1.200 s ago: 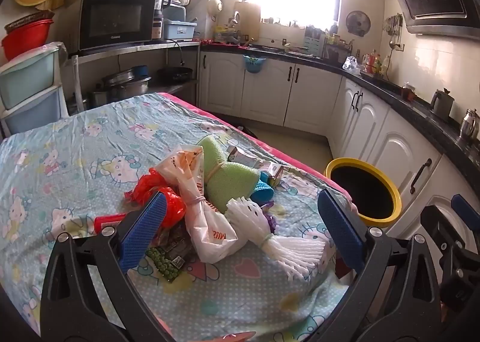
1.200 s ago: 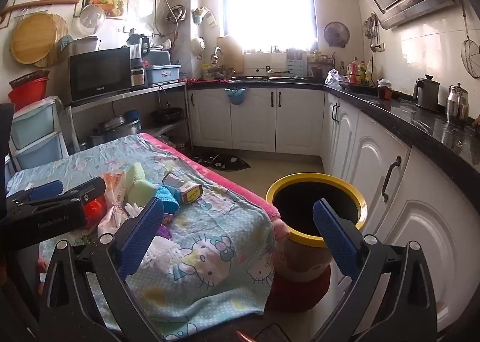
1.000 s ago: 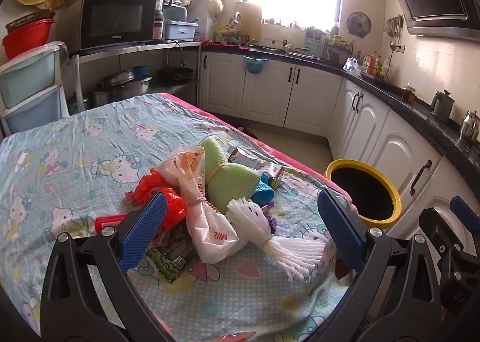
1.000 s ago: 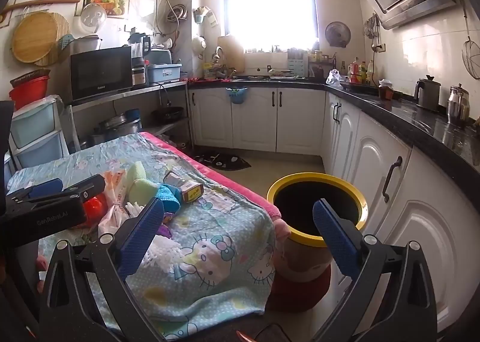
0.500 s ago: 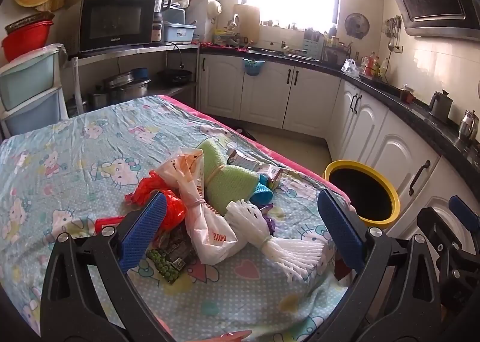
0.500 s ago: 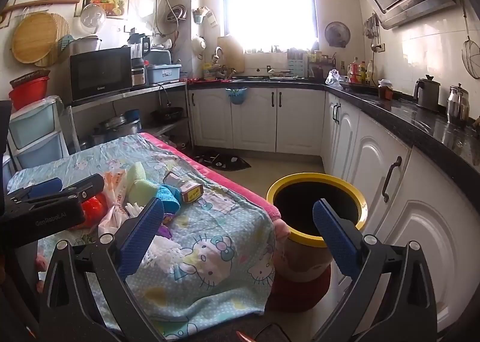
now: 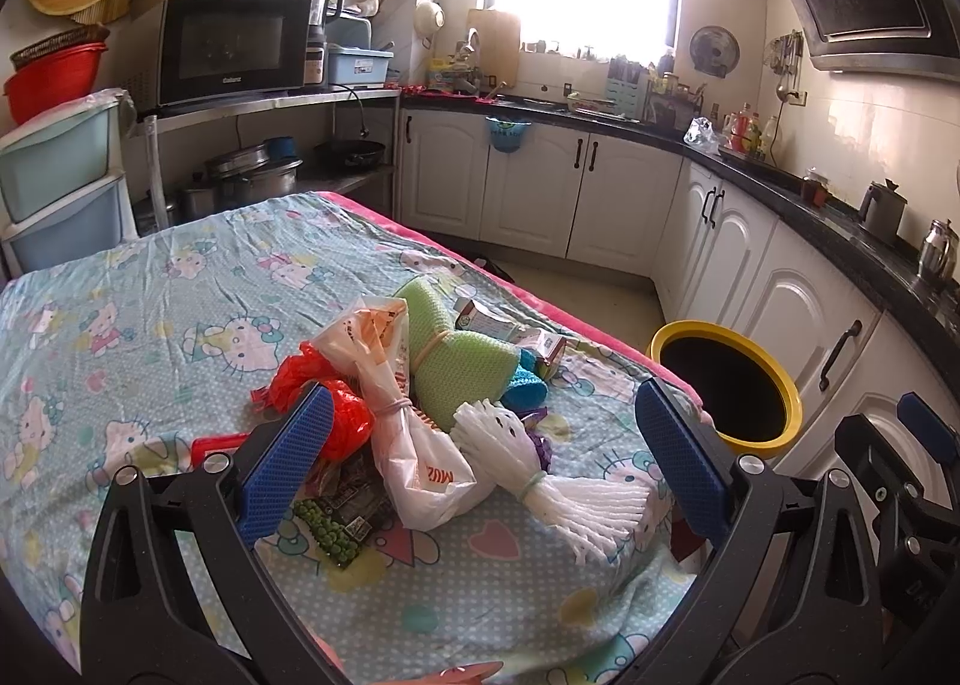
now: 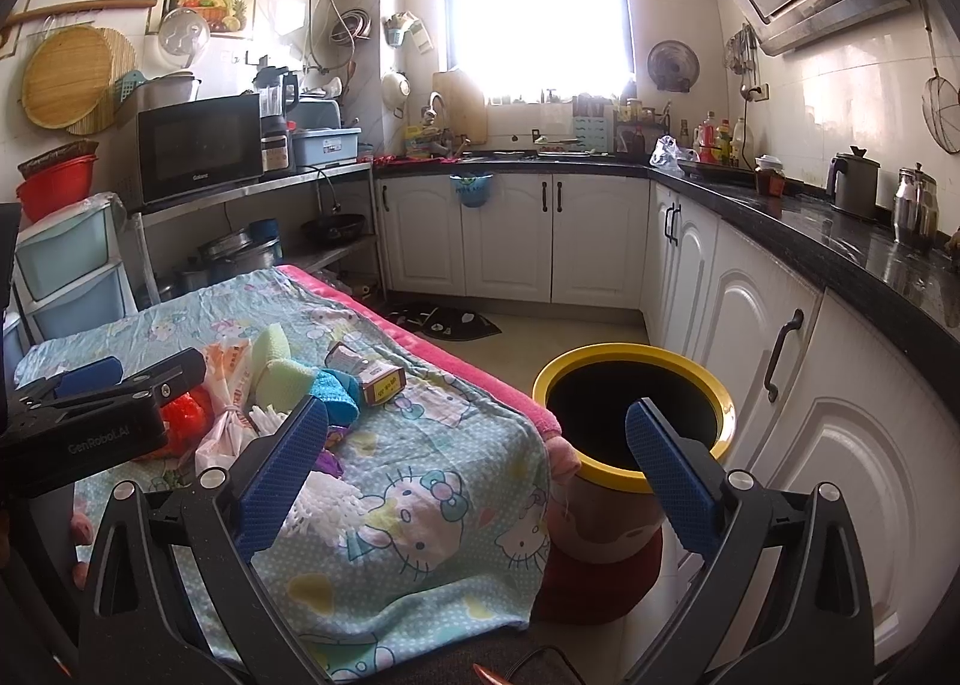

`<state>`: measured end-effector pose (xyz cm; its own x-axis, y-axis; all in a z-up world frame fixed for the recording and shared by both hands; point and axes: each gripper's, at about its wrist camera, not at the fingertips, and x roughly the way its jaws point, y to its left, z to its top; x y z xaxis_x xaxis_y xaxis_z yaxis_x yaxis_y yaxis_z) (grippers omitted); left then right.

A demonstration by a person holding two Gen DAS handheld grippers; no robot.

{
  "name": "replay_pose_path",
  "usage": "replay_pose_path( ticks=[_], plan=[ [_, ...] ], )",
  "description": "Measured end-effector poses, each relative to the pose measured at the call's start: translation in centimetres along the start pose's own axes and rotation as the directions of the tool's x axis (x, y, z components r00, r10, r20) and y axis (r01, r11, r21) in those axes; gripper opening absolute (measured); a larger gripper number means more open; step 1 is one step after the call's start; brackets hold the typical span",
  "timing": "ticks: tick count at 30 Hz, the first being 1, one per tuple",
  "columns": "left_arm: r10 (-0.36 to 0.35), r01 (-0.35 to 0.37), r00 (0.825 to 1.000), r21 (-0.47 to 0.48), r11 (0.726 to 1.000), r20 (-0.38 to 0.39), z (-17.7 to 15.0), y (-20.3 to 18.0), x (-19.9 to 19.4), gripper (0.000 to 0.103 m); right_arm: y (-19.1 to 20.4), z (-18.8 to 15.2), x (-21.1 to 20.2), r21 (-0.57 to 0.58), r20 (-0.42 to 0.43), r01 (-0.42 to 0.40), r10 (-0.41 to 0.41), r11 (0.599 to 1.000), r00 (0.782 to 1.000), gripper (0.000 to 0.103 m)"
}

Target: Collect trash

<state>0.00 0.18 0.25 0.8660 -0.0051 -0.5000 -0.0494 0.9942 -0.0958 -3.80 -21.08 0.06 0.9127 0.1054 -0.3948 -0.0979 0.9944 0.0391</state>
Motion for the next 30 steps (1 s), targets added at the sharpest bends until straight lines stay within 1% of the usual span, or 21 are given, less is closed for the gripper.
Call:
replay_pose_path(
  ticks=[30],
  plan=[
    [0.001,-0.001,1.000,0.001,1.000,0.002,0.40,0.29,-0.10,0.093,-0.03,-0.32,0.07,0.000,-0.004,-0.008,0.008,1.000,1.000,0.097]
  ],
)
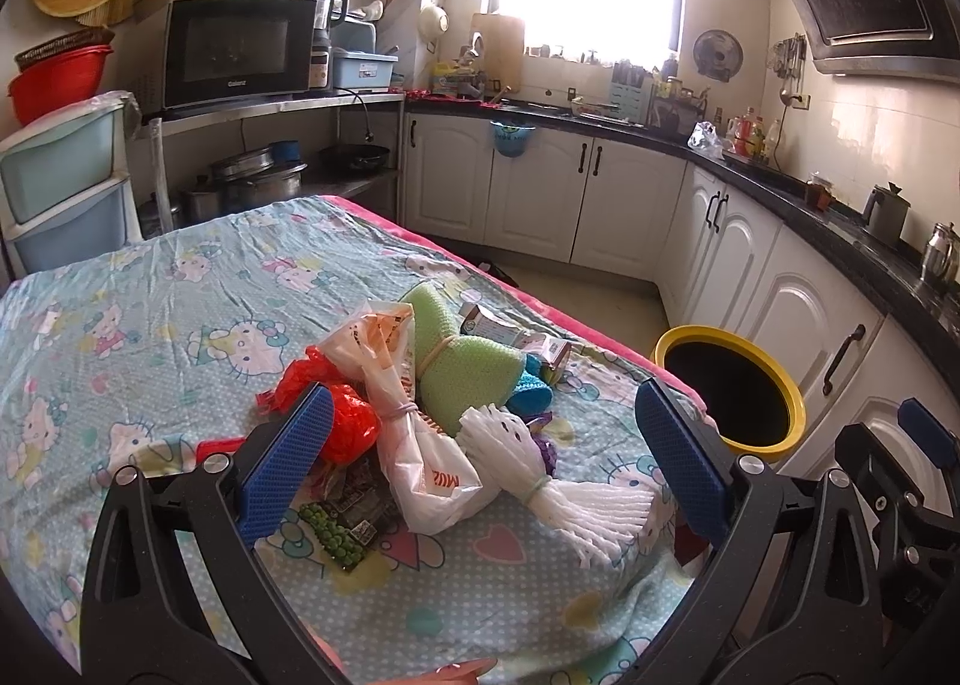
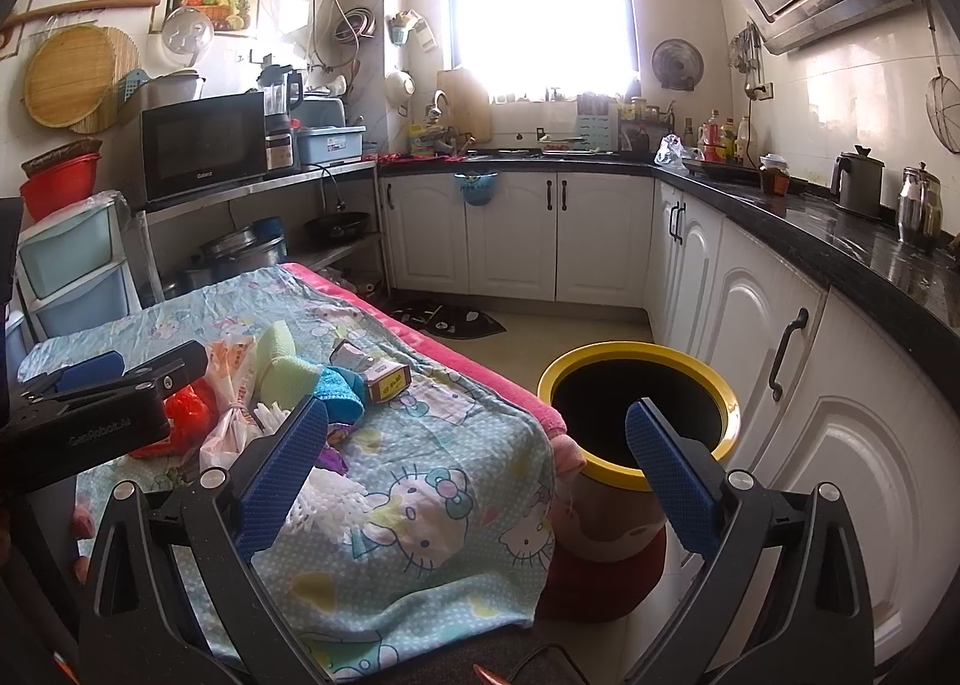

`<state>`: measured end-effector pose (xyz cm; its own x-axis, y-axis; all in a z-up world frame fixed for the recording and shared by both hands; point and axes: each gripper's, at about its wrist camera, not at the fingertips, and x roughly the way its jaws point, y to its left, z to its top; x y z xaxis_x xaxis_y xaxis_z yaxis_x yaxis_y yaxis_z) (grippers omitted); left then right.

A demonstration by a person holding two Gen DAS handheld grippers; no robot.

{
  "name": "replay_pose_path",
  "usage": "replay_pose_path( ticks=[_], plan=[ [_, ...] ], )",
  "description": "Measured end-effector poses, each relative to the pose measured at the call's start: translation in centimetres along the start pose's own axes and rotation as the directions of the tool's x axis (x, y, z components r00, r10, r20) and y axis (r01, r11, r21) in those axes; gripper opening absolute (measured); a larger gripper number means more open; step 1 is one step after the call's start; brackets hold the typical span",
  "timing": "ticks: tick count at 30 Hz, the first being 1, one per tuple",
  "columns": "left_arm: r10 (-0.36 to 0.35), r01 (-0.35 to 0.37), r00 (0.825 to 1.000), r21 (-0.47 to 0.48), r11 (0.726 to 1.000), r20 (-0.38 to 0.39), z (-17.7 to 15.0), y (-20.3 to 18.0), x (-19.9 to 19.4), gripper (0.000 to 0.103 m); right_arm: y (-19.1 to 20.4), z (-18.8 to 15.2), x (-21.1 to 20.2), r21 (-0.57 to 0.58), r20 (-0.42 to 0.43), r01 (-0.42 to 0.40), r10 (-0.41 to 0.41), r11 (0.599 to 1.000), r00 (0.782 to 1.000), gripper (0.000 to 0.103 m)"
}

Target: Collect trash

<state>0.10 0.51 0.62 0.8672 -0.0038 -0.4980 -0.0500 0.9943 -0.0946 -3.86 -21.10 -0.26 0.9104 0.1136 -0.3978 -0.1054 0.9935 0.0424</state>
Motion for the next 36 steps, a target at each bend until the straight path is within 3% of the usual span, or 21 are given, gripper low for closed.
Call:
replay_pose_path(
  ticks=[9,18,27,31,36],
  plan=[
    [0.012,-0.012,1.000,-0.018,1.000,0.002,0.9,1.4,-0.3,0.093,1.3,-0.2,0.2,-0.026,-0.012,-0.040,0.040,0.999,0.999,0.097],
    [0.088,-0.087,0.996,-0.094,0.992,0.006,1.7,5.1,0.3,0.093,2.7,0.4,1.3,-0.083,-0.059,-0.129,0.125,0.988,0.990,0.097],
    [0.175,-0.177,0.984,-0.175,0.969,-0.026,2.7,9.8,1.0,0.093,6.1,1.0,4.6,-0.174,-0.168,-0.265,0.236,0.949,0.957,0.097],
    [0.179,-0.187,0.982,-0.185,0.965,-0.059,3.0,11.3,2.2,0.093,7.0,0.5,6.7,-0.197,-0.243,-0.304,0.254,0.932,0.936,0.097],
    [0.126,-0.148,0.984,-0.179,0.973,-0.128,3.1,12.7,4.9,0.093,7.5,-0.8,9.2,-0.202,-0.329,-0.332,0.256,0.921,0.909,0.097]
  ],
)
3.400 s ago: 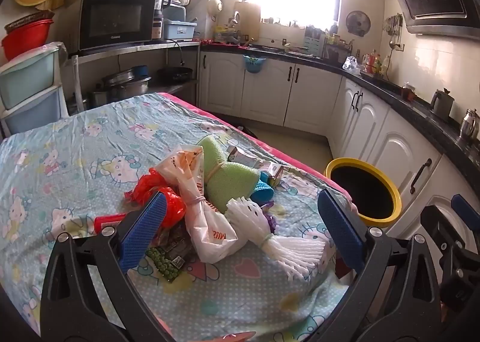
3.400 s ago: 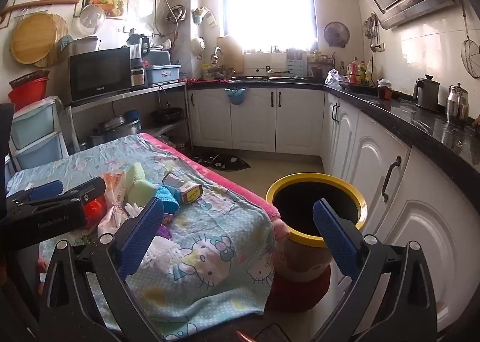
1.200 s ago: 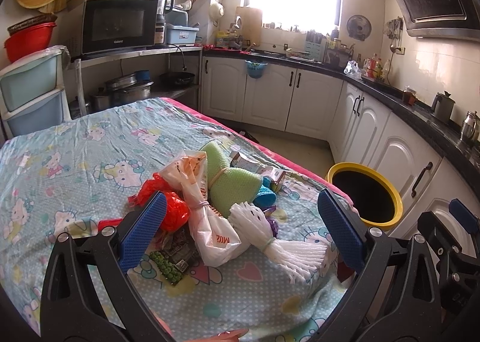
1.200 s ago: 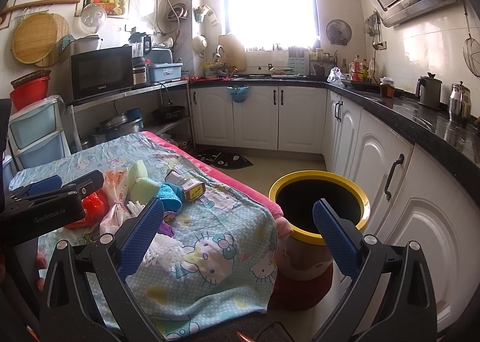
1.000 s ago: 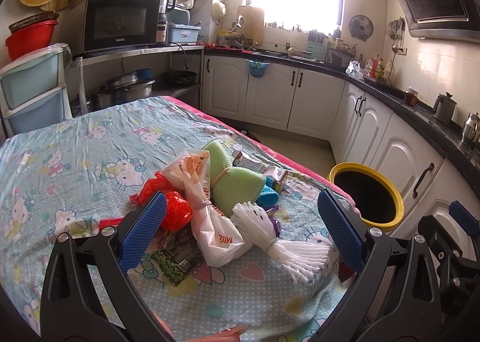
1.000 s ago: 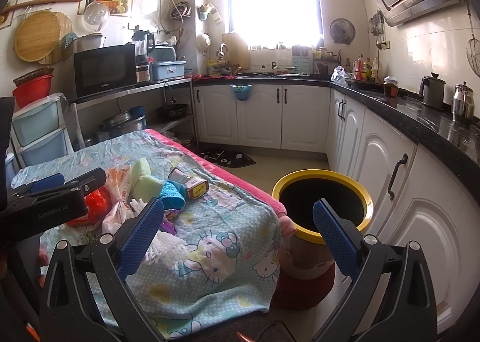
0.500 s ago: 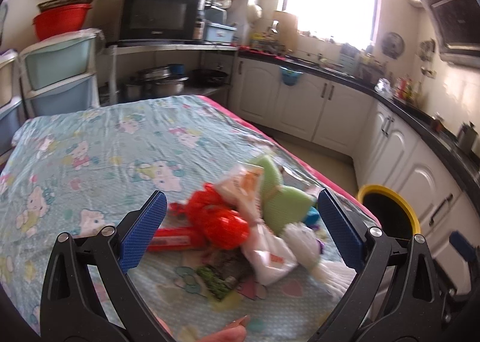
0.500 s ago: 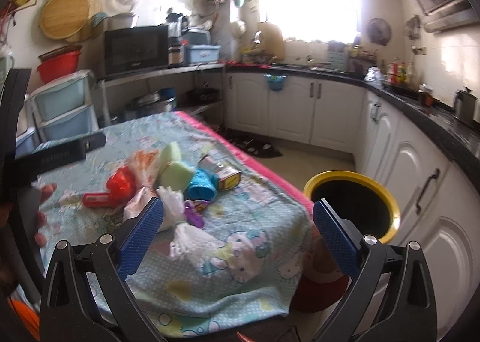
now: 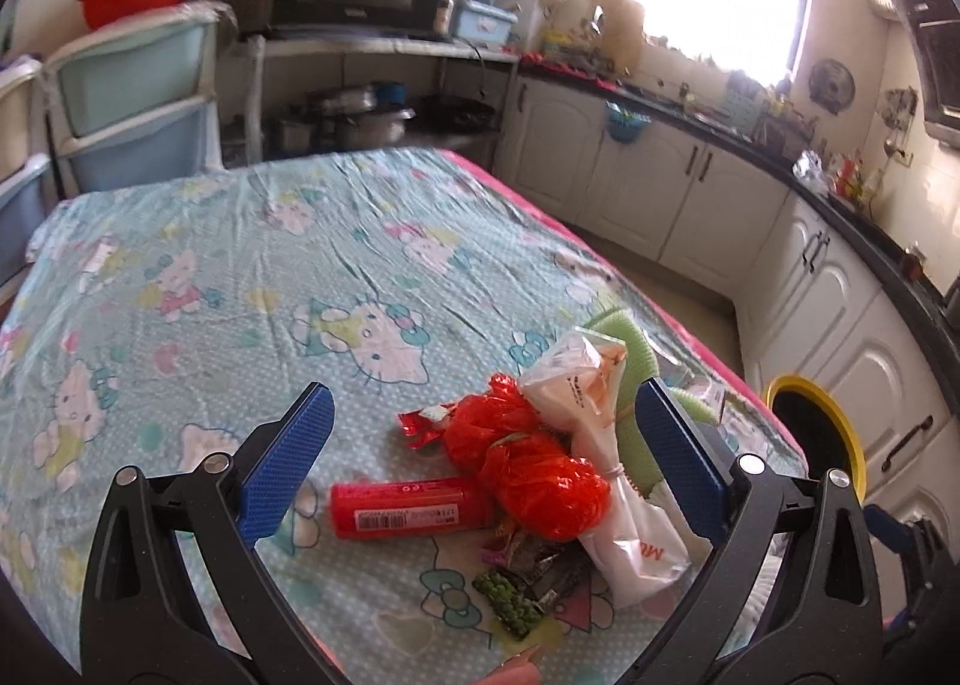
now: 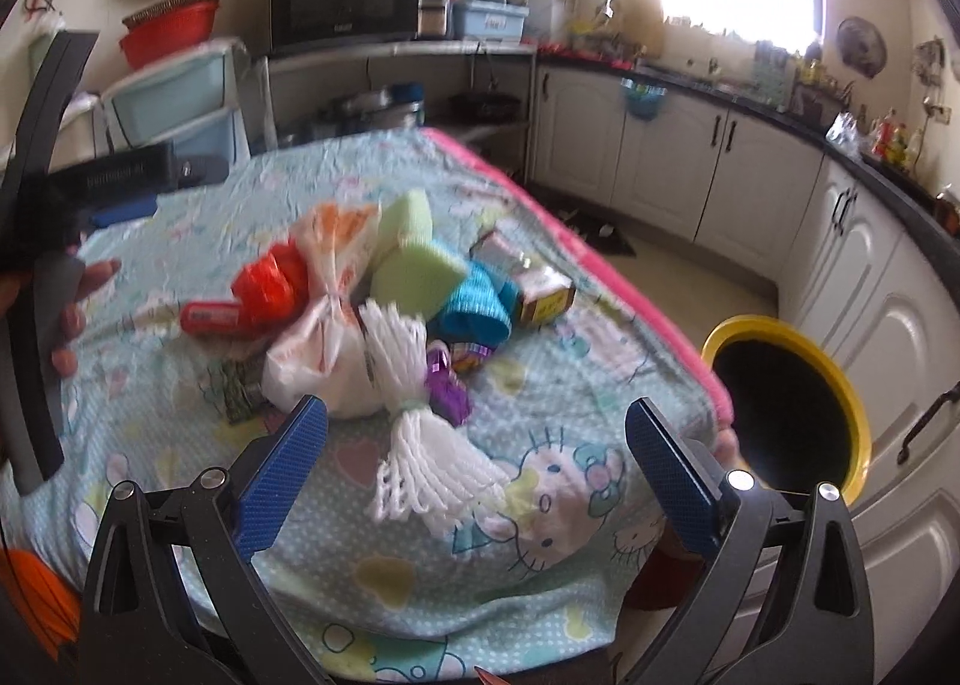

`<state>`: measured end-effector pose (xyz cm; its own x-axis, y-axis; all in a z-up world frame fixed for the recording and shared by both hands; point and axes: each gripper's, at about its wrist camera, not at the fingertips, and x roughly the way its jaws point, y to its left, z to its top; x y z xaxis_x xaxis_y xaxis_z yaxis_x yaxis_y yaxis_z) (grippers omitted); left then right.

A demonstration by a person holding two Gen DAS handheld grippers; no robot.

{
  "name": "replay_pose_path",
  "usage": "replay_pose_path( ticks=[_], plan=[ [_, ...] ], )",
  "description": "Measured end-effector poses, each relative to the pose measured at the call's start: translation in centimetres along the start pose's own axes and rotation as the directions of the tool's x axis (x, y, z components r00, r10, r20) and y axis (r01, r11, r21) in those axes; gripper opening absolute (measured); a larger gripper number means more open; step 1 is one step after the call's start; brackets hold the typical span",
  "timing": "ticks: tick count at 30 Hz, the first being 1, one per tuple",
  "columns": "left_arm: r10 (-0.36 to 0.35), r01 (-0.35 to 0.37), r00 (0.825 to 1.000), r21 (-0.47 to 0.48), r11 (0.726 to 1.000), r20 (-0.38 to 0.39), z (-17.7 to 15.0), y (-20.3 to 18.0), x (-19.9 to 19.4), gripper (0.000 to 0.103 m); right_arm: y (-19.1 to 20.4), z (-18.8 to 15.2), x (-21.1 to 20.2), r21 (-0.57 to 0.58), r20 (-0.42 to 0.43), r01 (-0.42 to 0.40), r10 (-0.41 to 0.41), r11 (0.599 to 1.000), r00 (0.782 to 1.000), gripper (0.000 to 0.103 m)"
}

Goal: Collect trash
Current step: 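Grasp the red plastic bag with the left tool while the right tool grasps the white mesh net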

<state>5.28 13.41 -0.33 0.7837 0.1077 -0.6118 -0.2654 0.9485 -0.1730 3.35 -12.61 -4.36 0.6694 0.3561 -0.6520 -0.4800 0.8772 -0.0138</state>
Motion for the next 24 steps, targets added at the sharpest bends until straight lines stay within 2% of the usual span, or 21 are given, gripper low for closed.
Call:
replay_pose_path(
  ticks=[3,5,6,7,10,12,16,17,18,19,20,24],
  plan=[
    [-0.020,0.019,0.997,-0.003,1.000,-0.077,-0.1,0.1,1.9,0.093,-0.1,-0.4,1.4,-0.001,-0.040,-0.012,0.012,1.000,0.999,0.097],
    [-0.070,0.068,0.987,-0.014,0.998,-0.143,-0.8,0.1,3.2,0.093,-0.1,-0.7,2.3,-0.014,-0.063,-0.018,0.017,1.000,0.998,0.096],
    [-0.114,0.110,0.977,-0.027,0.994,-0.181,-1.3,0.1,4.0,0.093,-0.1,-0.7,2.8,-0.015,-0.071,-0.022,0.021,1.000,0.997,0.096],
    [-0.127,0.123,0.971,-0.034,0.992,-0.205,-1.7,-0.1,4.5,0.093,-0.2,-0.9,3.2,-0.011,-0.085,-0.032,0.031,0.999,0.996,0.096],
    [-0.139,0.139,0.960,-0.019,0.990,-0.243,-2.6,-0.6,5.4,0.093,-0.6,-1.2,4.3,0.002,-0.130,-0.057,0.056,0.998,0.990,0.095],
    [-0.150,0.153,0.952,-0.010,0.988,-0.267,-3.1,-0.9,5.9,0.090,-0.7,-1.5,4.9,-0.001,-0.152,-0.069,0.068,0.998,0.986,0.088],
    [-0.150,0.158,0.945,0.004,0.987,-0.290,-3.5,-1.0,6.3,0.073,-0.7,-2.1,5.9,-0.019,-0.207,-0.103,0.097,0.995,0.973,0.063],
    [-0.152,0.160,0.944,0.004,0.987,-0.293,-3.6,-1.0,6.3,0.066,-0.6,-2.2,6.0,-0.024,-0.220,-0.121,0.113,0.992,0.969,0.052],
    [-0.152,0.160,0.942,0.001,0.987,-0.300,-3.7,-0.8,6.3,0.060,-0.6,-2.4,6.1,-0.028,-0.229,-0.135,0.125,0.990,0.965,0.046],
    [-0.157,0.164,0.940,-0.002,0.986,-0.302,-3.7,-0.9,6.3,0.056,-0.5,-2.5,6.1,-0.033,-0.238,-0.151,0.139,0.988,0.961,0.033],
    [-0.161,0.168,0.939,-0.004,0.986,-0.305,-3.7,-0.8,6.3,0.048,-0.5,-2.6,6.1,-0.036,-0.244,-0.163,0.149,0.986,0.958,0.022],
    [-0.154,0.165,0.941,0.011,0.986,-0.302,-3.8,-0.8,6.0,0.021,-0.1,-2.8,5.4,-0.064,-0.237,-0.194,0.174,0.979,0.956,0.015]
  ],
)
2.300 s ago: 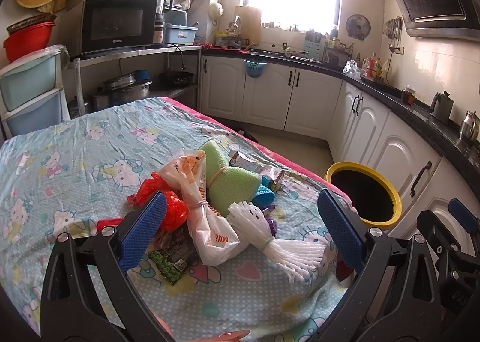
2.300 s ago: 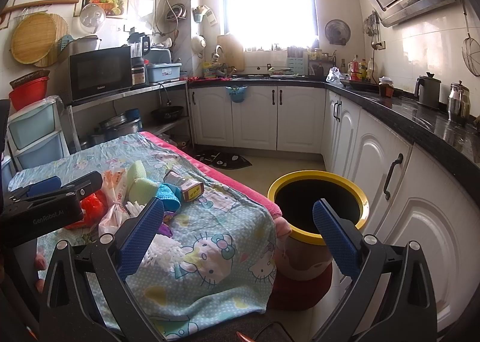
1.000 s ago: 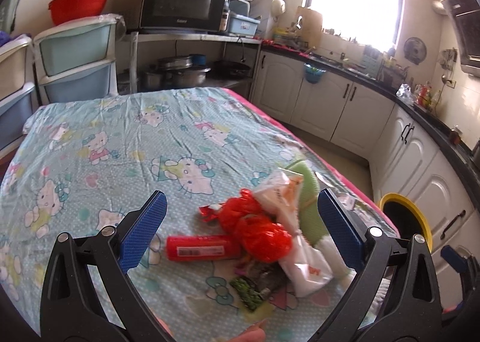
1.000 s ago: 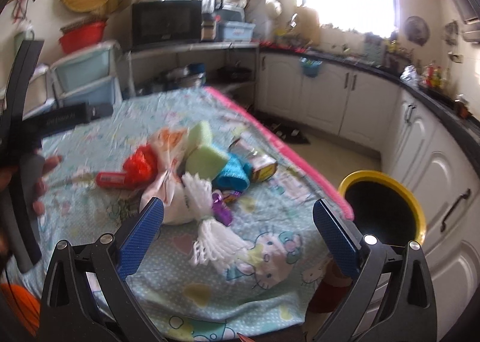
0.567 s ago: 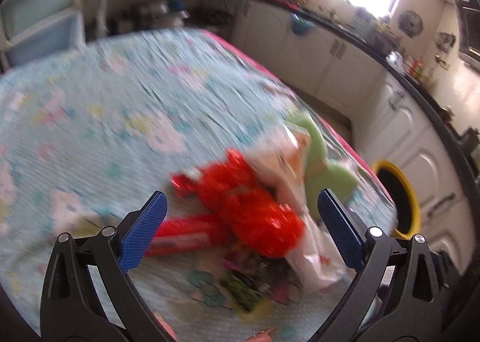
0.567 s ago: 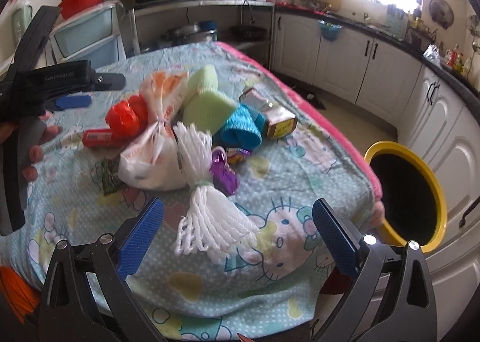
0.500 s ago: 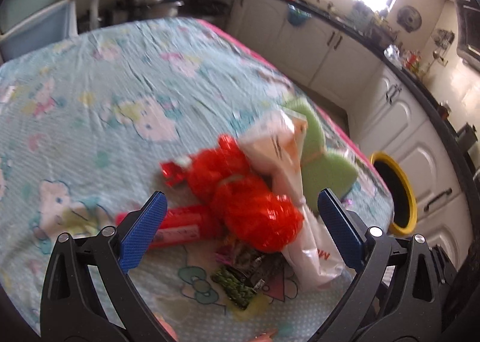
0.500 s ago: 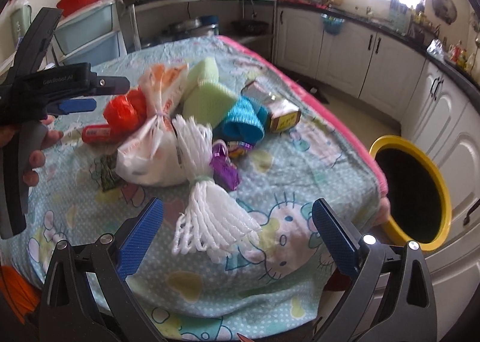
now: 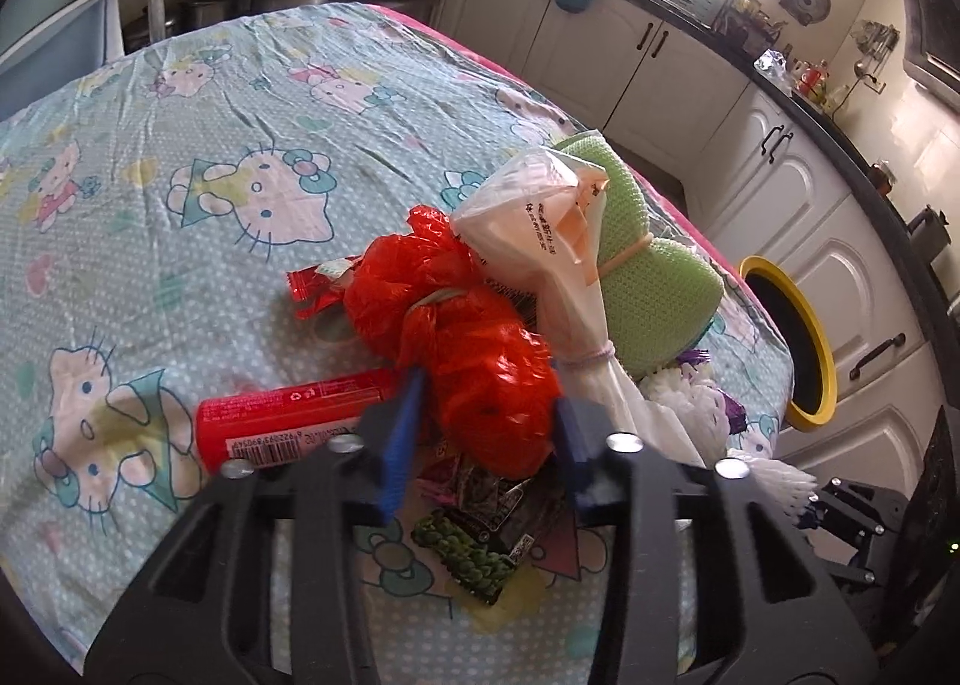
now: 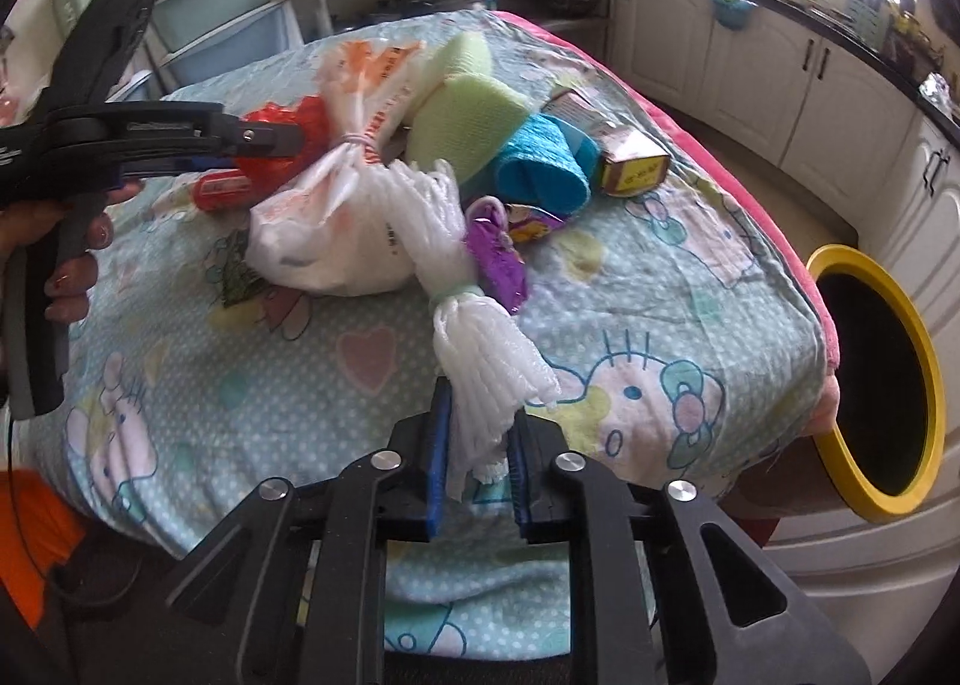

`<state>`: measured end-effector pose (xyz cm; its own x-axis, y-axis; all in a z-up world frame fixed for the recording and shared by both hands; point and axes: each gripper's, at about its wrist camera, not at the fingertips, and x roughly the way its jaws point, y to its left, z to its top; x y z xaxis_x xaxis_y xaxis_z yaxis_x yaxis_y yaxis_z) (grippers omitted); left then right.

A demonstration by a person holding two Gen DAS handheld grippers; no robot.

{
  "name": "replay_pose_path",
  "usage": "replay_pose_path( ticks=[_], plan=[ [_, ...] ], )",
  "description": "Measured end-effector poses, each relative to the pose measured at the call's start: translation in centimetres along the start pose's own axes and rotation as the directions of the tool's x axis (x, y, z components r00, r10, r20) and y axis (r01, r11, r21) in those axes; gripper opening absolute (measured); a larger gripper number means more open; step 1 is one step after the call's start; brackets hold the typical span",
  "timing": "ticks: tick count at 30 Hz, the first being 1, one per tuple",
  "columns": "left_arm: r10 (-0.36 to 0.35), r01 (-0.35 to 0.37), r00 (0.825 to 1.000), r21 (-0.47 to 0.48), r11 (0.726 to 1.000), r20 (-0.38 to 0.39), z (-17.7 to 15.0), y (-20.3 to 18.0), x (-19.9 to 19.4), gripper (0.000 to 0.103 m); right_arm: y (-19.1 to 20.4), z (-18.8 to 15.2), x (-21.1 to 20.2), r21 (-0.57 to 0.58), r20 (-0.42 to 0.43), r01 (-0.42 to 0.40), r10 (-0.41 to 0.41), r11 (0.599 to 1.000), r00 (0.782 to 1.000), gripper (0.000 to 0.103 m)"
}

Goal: Collect trash
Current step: 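Grasp the red plastic bag with the left tool while the right tool grasps the white mesh net, then carry both items over the yellow bin and open both tools to drop them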

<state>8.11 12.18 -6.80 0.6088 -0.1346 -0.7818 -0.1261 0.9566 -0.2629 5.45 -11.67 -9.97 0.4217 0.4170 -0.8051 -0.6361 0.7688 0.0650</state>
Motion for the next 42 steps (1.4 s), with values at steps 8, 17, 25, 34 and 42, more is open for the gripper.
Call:
replay_pose_path(
  ticks=[8,17,25,34,42],
  plan=[
    [0.007,-0.008,0.997,0.012,1.000,0.074,0.3,0.6,-3.0,0.008,-0.1,0.8,-2.9,0.023,0.064,-0.051,0.050,0.998,0.997,0.014],
    [-0.002,-0.010,0.984,0.064,0.998,0.180,1.7,-0.8,-7.1,0.007,-0.9,2.4,-5.9,0.048,0.151,-0.061,0.053,0.997,0.987,0.014],
    [-0.102,0.063,0.972,0.184,0.981,0.214,3.3,-6.7,-7.1,0.007,-4.9,3.3,-9.2,0.153,0.229,0.018,-0.053,0.988,0.972,0.014],
    [-0.226,0.159,0.954,0.308,0.938,0.195,4.9,-14.4,-4.7,0.007,-11.7,2.0,-12.7,0.316,0.276,0.137,-0.229,0.939,0.933,0.014],
    [-0.306,0.234,0.941,0.379,0.895,0.142,5.2,-20.7,-1.7,0.008,-16.8,0.0,-14.6,0.432,0.266,0.215,-0.351,0.876,0.898,0.014]
  ],
)
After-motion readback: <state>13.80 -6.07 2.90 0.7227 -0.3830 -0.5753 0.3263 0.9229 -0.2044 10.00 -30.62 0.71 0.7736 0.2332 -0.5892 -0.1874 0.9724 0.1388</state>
